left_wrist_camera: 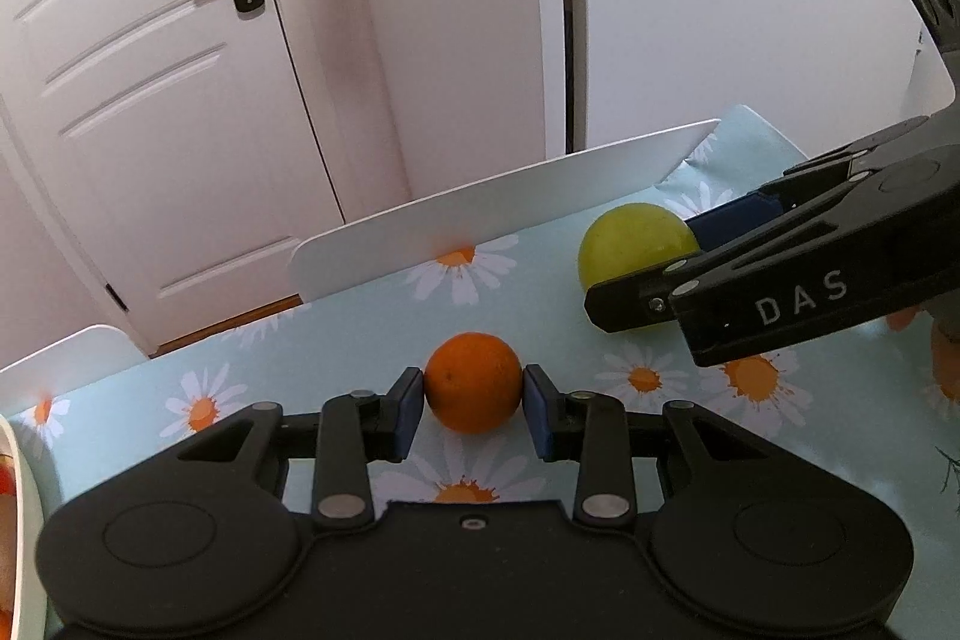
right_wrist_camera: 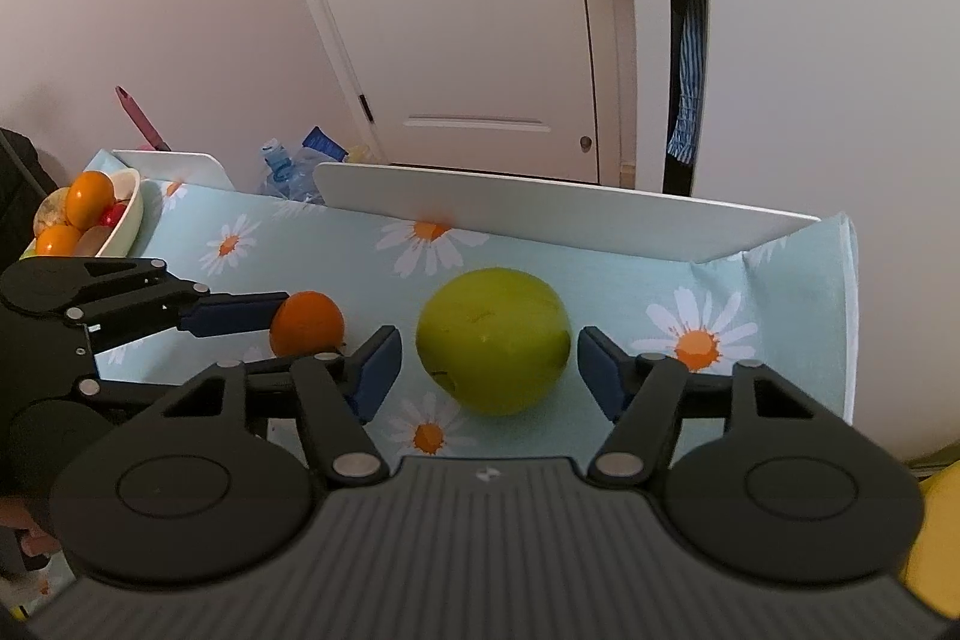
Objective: Organize fruits
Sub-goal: 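Grasp the tangerine with left tool while right tool grasps the green apple, then carry tangerine and green apple into the white dish and open both tools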
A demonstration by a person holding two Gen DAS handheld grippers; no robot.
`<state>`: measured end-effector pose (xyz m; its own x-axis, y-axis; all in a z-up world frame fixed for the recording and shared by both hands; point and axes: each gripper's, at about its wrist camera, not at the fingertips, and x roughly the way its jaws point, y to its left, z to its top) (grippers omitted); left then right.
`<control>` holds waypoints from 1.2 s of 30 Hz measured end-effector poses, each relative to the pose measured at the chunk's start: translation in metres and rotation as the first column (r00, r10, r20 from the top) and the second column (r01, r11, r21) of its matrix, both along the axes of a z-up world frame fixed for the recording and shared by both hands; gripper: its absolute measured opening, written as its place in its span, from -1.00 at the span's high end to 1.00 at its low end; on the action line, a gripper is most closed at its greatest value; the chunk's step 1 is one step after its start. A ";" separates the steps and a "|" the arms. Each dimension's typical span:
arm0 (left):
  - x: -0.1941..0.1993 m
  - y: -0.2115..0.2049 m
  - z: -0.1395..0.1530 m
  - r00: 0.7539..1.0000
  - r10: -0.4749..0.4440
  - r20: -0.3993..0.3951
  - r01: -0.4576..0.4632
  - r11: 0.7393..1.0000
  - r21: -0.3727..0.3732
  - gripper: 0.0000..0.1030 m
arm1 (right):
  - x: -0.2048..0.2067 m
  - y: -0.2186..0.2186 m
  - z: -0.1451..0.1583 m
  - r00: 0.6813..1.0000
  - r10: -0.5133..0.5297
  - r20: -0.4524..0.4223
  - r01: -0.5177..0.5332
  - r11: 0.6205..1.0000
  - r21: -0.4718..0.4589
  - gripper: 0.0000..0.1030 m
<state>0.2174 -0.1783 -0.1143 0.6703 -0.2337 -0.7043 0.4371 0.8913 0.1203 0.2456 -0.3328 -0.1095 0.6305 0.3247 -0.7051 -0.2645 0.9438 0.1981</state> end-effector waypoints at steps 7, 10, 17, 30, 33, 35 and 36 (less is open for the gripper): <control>-0.005 0.002 0.004 1.000 0.017 0.011 -0.017 1.000 -0.005 0.24 | 0.000 0.004 0.002 1.000 0.006 0.001 -0.006 1.000 -0.020 -0.40; -0.009 0.007 0.009 0.999 0.037 0.020 -0.037 0.999 -0.005 0.24 | -0.004 0.007 0.007 1.000 0.016 0.010 -0.016 1.000 -0.017 -0.40; -0.030 0.031 0.034 0.991 0.128 0.046 -0.126 0.992 -0.028 0.24 | -0.019 0.025 0.033 0.997 0.060 0.043 -0.060 0.998 -0.016 -0.40; -0.085 0.104 0.094 0.944 0.309 0.119 -0.303 0.951 -0.068 0.24 | -0.064 0.097 0.097 0.977 0.182 0.113 -0.184 0.983 0.002 -0.40; -0.096 0.127 0.103 0.934 0.335 0.127 -0.329 0.942 -0.066 0.24 | -0.073 0.123 0.106 0.972 0.199 0.122 -0.201 0.979 0.006 -0.40; -0.103 0.142 0.107 0.928 0.349 0.132 -0.344 0.937 -0.063 0.24 | -0.078 0.139 0.110 0.971 0.205 0.123 -0.207 0.978 0.010 -0.40; -0.105 0.150 0.108 0.925 0.356 0.132 -0.351 0.934 -0.060 0.24 | -0.080 0.149 0.112 0.971 0.205 0.123 -0.209 0.978 0.014 -0.40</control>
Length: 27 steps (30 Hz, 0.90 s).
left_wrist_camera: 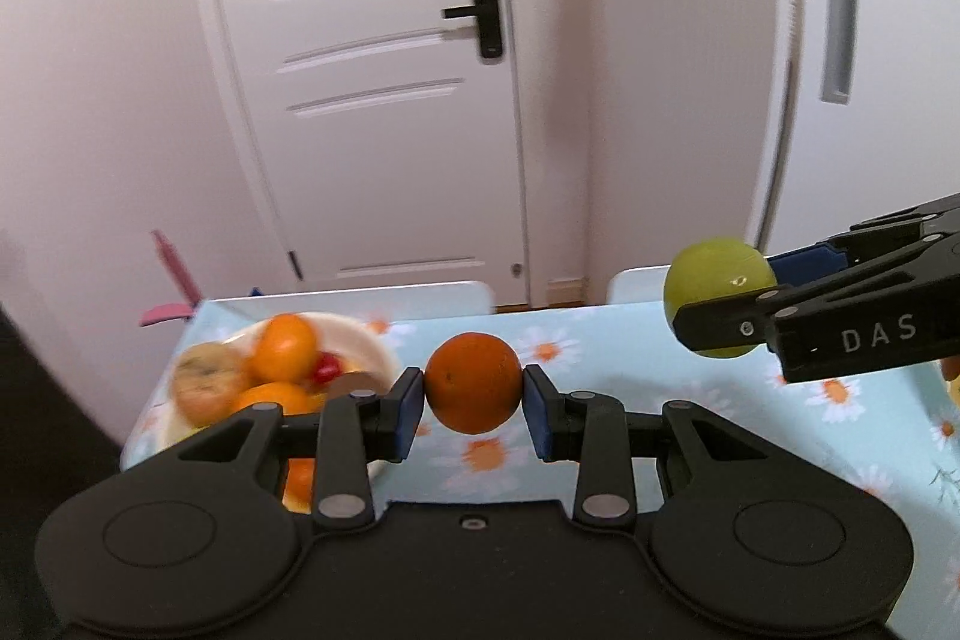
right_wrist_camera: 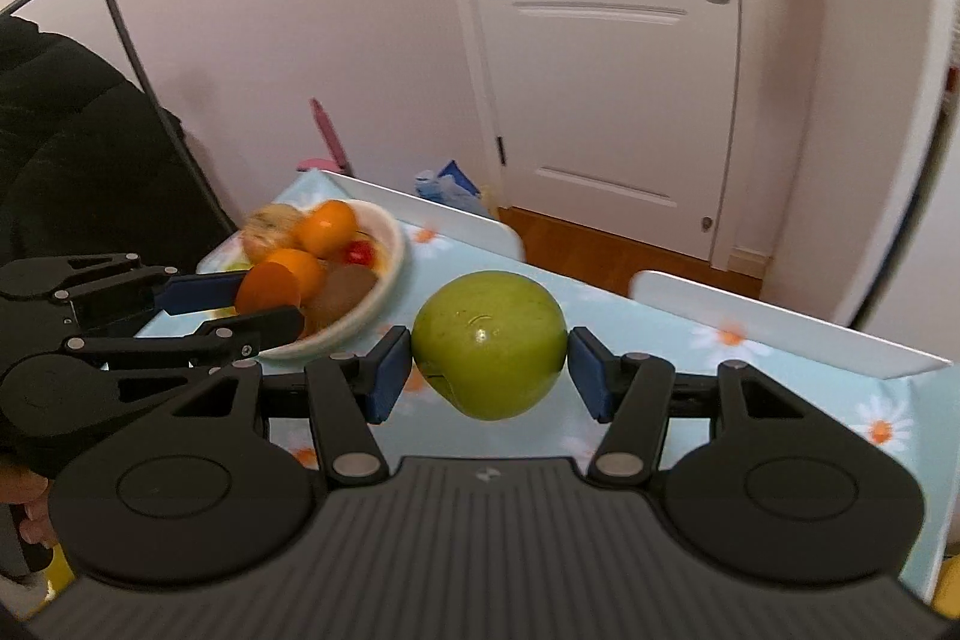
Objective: Organize fruits
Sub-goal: 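Carry tangerine and green apple into the white dish and open both tools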
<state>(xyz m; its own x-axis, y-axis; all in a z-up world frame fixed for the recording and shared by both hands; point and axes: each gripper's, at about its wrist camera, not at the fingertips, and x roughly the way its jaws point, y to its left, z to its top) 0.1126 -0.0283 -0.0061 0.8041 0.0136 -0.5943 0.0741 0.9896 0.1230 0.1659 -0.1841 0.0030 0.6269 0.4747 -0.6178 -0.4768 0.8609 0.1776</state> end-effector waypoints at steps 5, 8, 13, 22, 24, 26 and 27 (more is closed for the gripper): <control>-0.008 0.039 0.004 0.999 0.035 -0.008 -0.035 0.999 0.028 0.24 | -0.008 0.042 0.003 1.000 -0.006 -0.014 0.007 1.000 0.017 -0.40; -0.009 0.063 0.001 0.999 0.042 -0.013 -0.041 0.998 0.050 0.24 | -0.010 0.066 0.001 1.000 -0.012 -0.024 0.013 1.000 0.020 -0.40; -0.010 0.095 -0.010 0.999 0.036 -0.033 -0.034 0.997 0.067 0.24 | -0.008 0.099 -0.004 0.999 -0.028 -0.044 0.029 0.999 0.017 -0.40; 0.010 0.128 -0.043 0.995 -0.015 -0.096 0.024 0.996 0.090 0.23 | 0.001 0.133 -0.019 0.995 -0.079 -0.068 0.079 0.997 -0.016 -0.40; 0.014 0.129 -0.049 0.994 -0.029 -0.104 0.039 0.995 0.094 0.23 | 0.002 0.137 -0.022 0.993 -0.096 -0.074 0.095 0.995 -0.022 -0.40; 0.017 0.131 -0.056 0.993 -0.040 -0.111 0.052 0.993 0.103 0.23 | 0.003 0.139 -0.025 0.991 -0.112 -0.079 0.110 0.994 -0.025 -0.40; 0.019 0.132 -0.058 0.992 -0.044 -0.116 0.056 0.993 0.105 0.23 | 0.004 0.140 -0.026 0.990 -0.119 -0.080 0.118 0.993 -0.027 -0.40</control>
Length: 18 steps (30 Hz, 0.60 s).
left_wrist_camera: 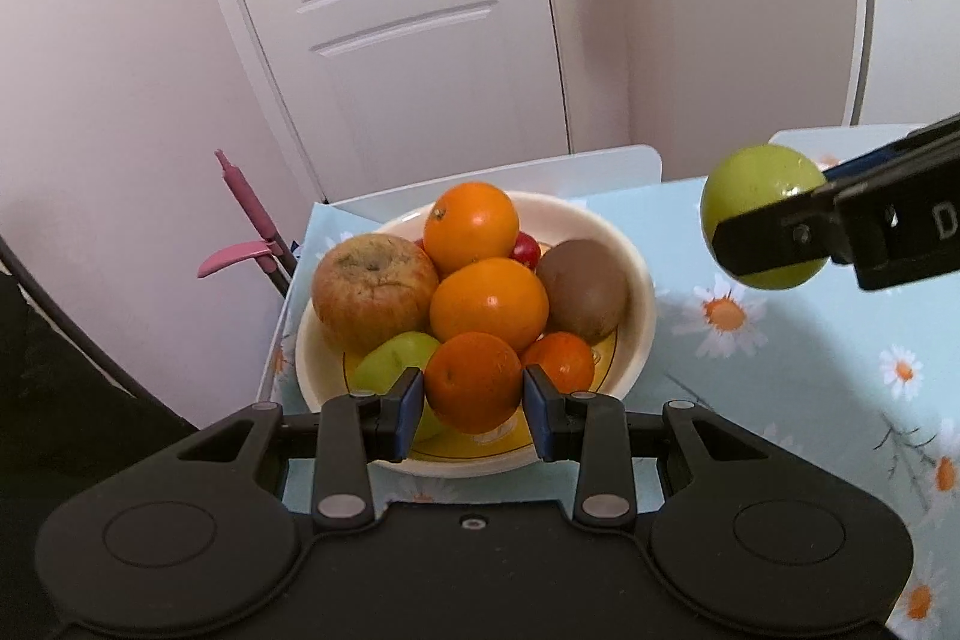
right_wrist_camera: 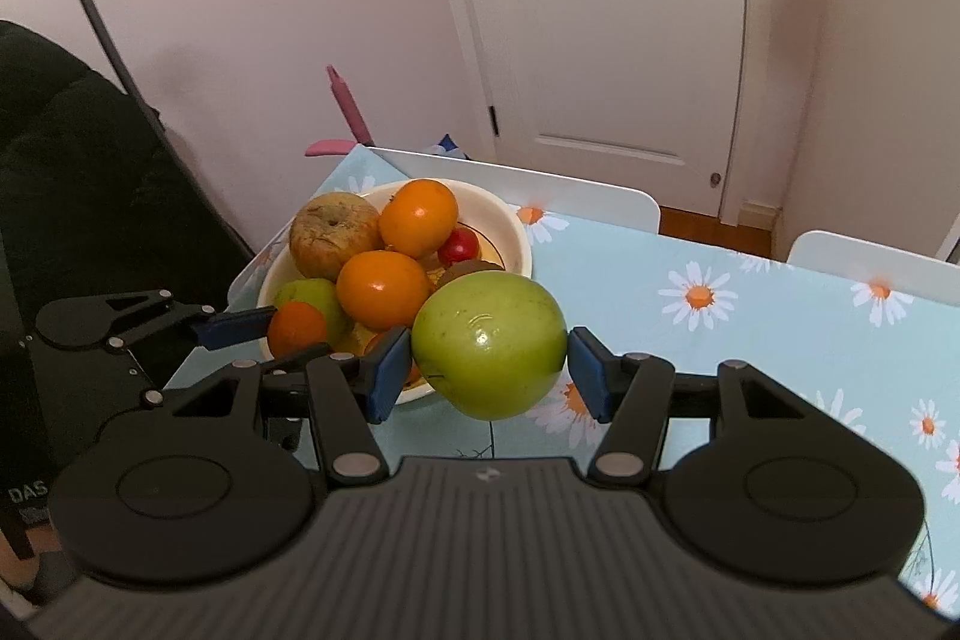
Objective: Organize fruits
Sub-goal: 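Carry tangerine and green apple into the white dish and open both tools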
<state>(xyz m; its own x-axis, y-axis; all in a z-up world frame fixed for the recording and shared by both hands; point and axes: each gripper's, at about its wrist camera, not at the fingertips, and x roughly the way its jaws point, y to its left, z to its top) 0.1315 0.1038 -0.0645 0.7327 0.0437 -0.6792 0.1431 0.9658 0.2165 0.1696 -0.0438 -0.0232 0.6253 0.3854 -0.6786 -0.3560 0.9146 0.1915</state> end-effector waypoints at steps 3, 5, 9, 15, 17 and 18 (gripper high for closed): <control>0.005 0.001 -0.005 1.000 -0.017 -0.011 0.017 1.000 -0.003 0.21 | 0.002 0.002 -0.002 1.000 -0.016 0.000 0.016 1.000 -0.003 -0.40; 0.007 0.000 -0.007 1.000 -0.025 -0.009 0.025 1.000 0.011 0.10 | 0.004 0.002 -0.002 1.000 -0.022 -0.001 0.022 1.000 -0.006 -0.40; 0.003 0.001 -0.002 0.999 -0.023 0.021 0.023 1.000 -0.005 -0.57 | 0.010 0.000 -0.003 1.000 -0.019 -0.007 0.019 1.000 -0.011 -0.40; -0.001 0.010 0.010 0.999 0.039 0.016 -0.038 0.997 -0.065 -0.66 | 0.023 0.004 -0.004 1.000 0.027 -0.009 -0.027 0.999 -0.017 -0.40; -0.004 0.014 0.015 0.998 0.060 0.019 -0.058 0.994 -0.097 -0.73 | 0.028 0.006 -0.004 0.999 0.047 -0.007 -0.048 0.999 -0.018 -0.40; -0.006 0.016 0.018 0.997 0.069 0.021 -0.066 0.992 -0.108 -0.75 | 0.031 0.007 -0.003 0.998 0.059 -0.007 -0.059 0.998 -0.018 -0.40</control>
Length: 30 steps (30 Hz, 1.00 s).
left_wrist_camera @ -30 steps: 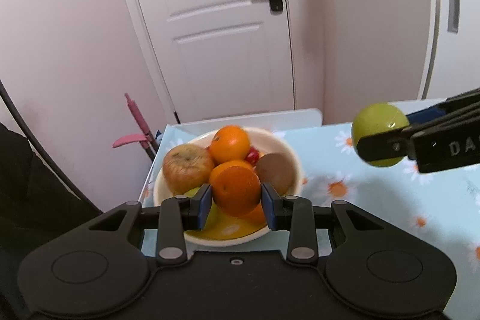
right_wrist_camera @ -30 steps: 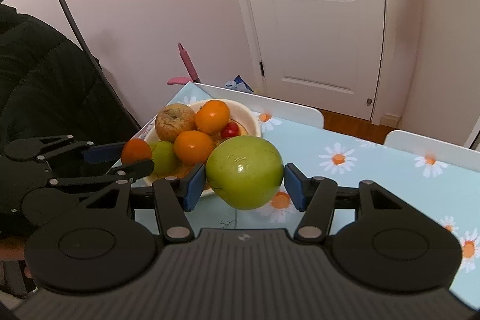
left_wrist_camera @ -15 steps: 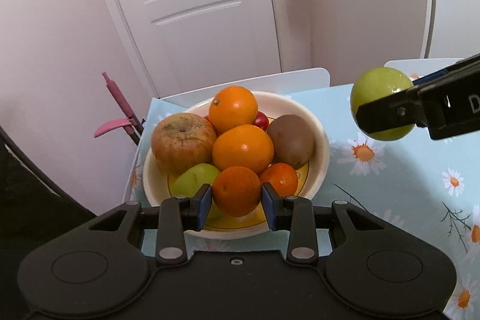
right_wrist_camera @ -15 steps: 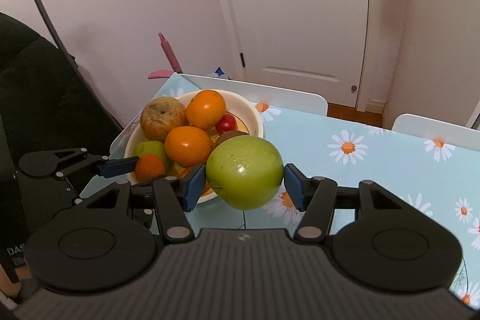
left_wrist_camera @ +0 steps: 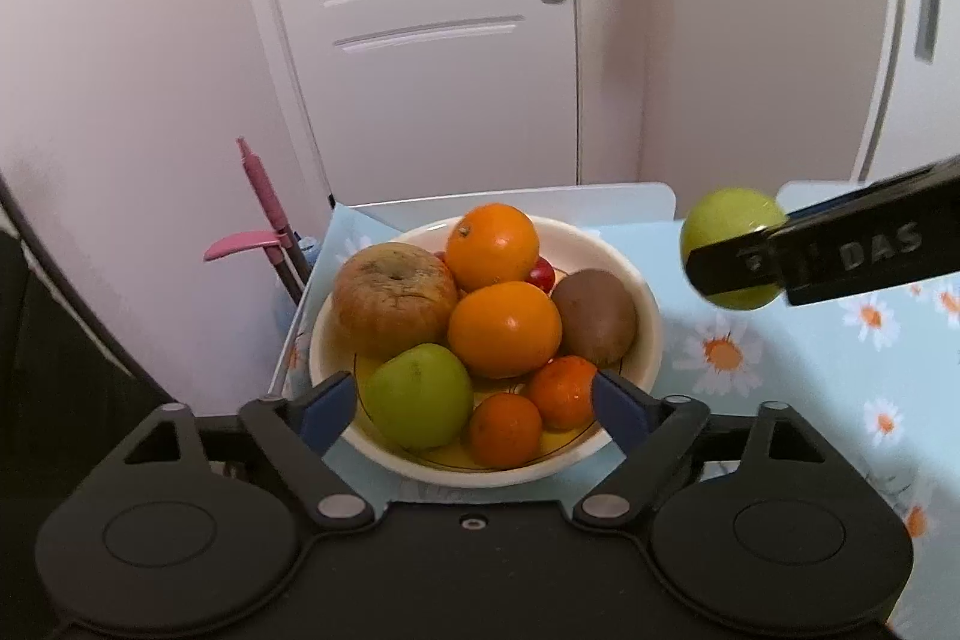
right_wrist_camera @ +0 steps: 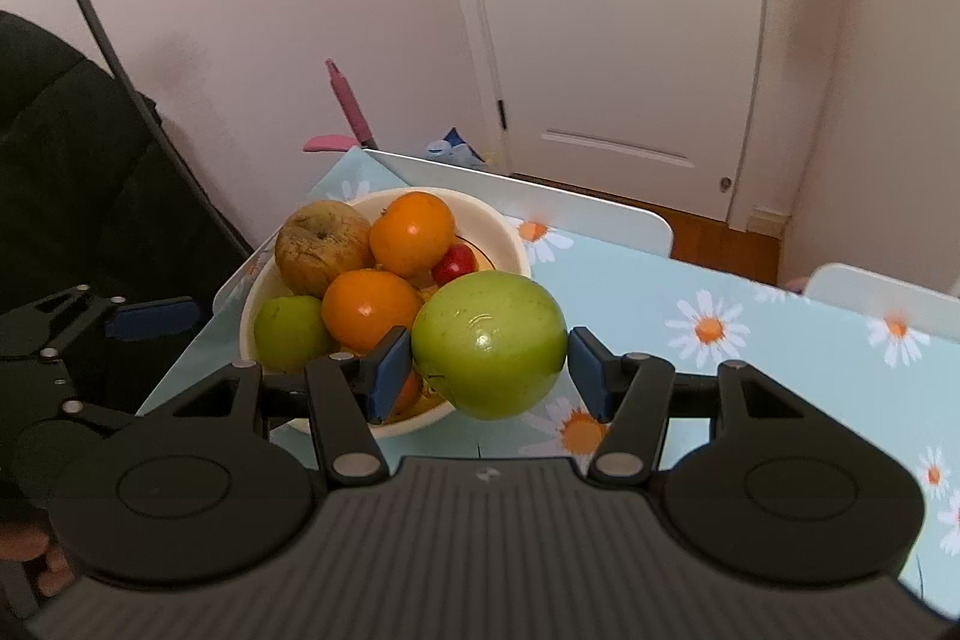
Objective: Organize fruits
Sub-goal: 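Carry tangerine and green apple into the white dish and open both tools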
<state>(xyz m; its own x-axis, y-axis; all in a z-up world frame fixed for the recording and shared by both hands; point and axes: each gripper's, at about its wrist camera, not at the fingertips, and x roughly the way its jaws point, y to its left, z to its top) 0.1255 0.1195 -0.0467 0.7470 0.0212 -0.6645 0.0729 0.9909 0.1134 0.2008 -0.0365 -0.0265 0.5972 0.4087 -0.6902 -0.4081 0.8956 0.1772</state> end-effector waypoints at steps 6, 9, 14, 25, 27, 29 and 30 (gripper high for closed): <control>-0.010 0.006 0.011 0.998 0.066 0.015 -0.066 0.998 -0.013 -0.81 | 0.019 0.015 -0.002 0.996 0.087 0.008 -0.087 0.996 -0.020 -0.40; -0.013 0.008 0.014 0.996 0.092 0.012 -0.092 0.995 -0.024 -0.81 | 0.032 0.025 -0.006 0.992 0.127 0.012 -0.127 0.991 -0.032 -0.40; -0.016 0.013 0.014 0.990 0.141 0.010 -0.141 0.990 -0.029 -0.81 | 0.047 0.039 -0.016 0.983 0.184 0.013 -0.183 0.982 -0.045 -0.40; -0.018 0.014 0.012 0.978 0.207 0.002 -0.207 0.978 -0.039 -0.81 | 0.062 0.048 -0.029 0.971 0.241 0.009 -0.240 0.970 -0.048 -0.40; -0.018 0.013 0.012 0.977 0.211 0.001 -0.211 0.977 -0.042 -0.81 | 0.063 0.047 -0.030 0.968 0.249 0.011 -0.248 0.968 -0.046 -0.42; -0.018 0.012 0.010 0.977 0.214 0.000 -0.214 0.976 -0.042 -0.81 | 0.063 0.046 -0.030 0.966 0.257 0.016 -0.256 0.966 -0.040 -0.47; -0.018 0.011 0.010 0.976 0.216 0.000 -0.216 0.975 -0.042 -0.81 | 0.063 0.045 -0.029 0.965 0.260 0.021 -0.260 0.965 -0.028 -0.61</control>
<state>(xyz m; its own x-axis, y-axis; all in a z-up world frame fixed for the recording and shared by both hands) 0.1074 0.1306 -0.0371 0.7304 0.1549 -0.6652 -0.1440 0.9870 0.0717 0.2641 0.0080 -0.0556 0.4893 0.5348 -0.6889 -0.6314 0.7621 0.1432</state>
